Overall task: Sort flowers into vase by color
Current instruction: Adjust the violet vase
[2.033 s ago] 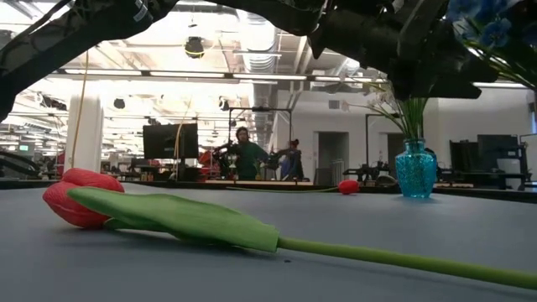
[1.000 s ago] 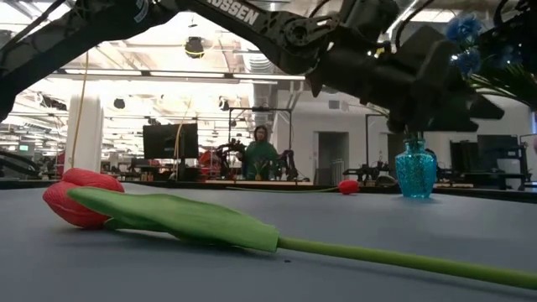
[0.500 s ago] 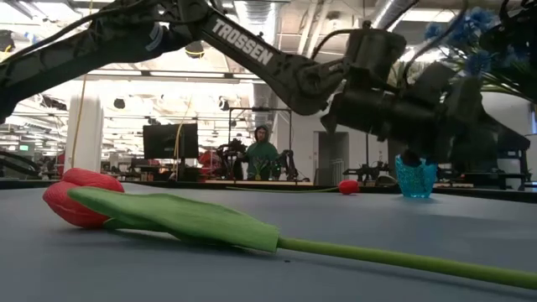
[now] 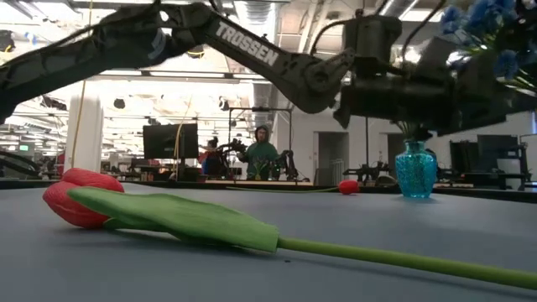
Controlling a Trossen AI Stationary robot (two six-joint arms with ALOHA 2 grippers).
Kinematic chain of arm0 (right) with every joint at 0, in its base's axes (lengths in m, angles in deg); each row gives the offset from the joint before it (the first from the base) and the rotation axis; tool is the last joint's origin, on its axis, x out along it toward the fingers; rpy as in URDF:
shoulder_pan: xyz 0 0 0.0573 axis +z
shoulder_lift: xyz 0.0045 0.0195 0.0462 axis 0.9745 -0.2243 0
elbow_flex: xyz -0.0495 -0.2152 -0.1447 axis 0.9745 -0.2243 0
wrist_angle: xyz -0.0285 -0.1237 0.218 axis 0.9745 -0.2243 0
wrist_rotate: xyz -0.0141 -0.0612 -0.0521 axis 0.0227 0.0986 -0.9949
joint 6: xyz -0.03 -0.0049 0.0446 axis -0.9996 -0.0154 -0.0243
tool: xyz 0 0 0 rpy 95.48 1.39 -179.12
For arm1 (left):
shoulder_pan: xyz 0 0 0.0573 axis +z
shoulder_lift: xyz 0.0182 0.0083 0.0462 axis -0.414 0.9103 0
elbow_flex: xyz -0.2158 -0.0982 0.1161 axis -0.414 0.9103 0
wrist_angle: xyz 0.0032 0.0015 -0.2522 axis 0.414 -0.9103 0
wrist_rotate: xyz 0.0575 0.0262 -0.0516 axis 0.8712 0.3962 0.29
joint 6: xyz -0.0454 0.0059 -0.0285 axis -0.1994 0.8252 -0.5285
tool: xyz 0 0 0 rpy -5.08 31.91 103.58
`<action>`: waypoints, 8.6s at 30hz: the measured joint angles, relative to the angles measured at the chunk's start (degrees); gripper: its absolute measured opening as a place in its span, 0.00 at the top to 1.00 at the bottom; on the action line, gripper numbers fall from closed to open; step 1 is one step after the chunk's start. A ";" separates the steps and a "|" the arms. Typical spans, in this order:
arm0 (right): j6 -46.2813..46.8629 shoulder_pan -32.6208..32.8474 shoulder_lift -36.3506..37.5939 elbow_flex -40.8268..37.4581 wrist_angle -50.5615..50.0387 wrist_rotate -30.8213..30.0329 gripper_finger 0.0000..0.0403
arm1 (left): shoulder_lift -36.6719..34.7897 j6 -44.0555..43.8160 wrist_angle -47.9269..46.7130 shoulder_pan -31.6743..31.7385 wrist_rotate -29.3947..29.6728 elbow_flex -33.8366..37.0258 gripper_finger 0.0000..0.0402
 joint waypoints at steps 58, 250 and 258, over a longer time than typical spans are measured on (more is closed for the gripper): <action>61.45 11.24 1.93 2.26 -4.32 -10.34 0.61 | -3.85 1.44 -38.32 -0.20 -8.06 -7.25 0.32; 53.80 22.19 -23.94 5.09 -4.53 -9.50 0.42 | -6.99 4.41 -52.65 -2.20 3.95 -7.30 0.32; 60.42 19.95 -21.81 7.17 -4.64 -18.03 0.42 | -7.79 5.53 -54.08 -0.66 4.00 -7.30 0.32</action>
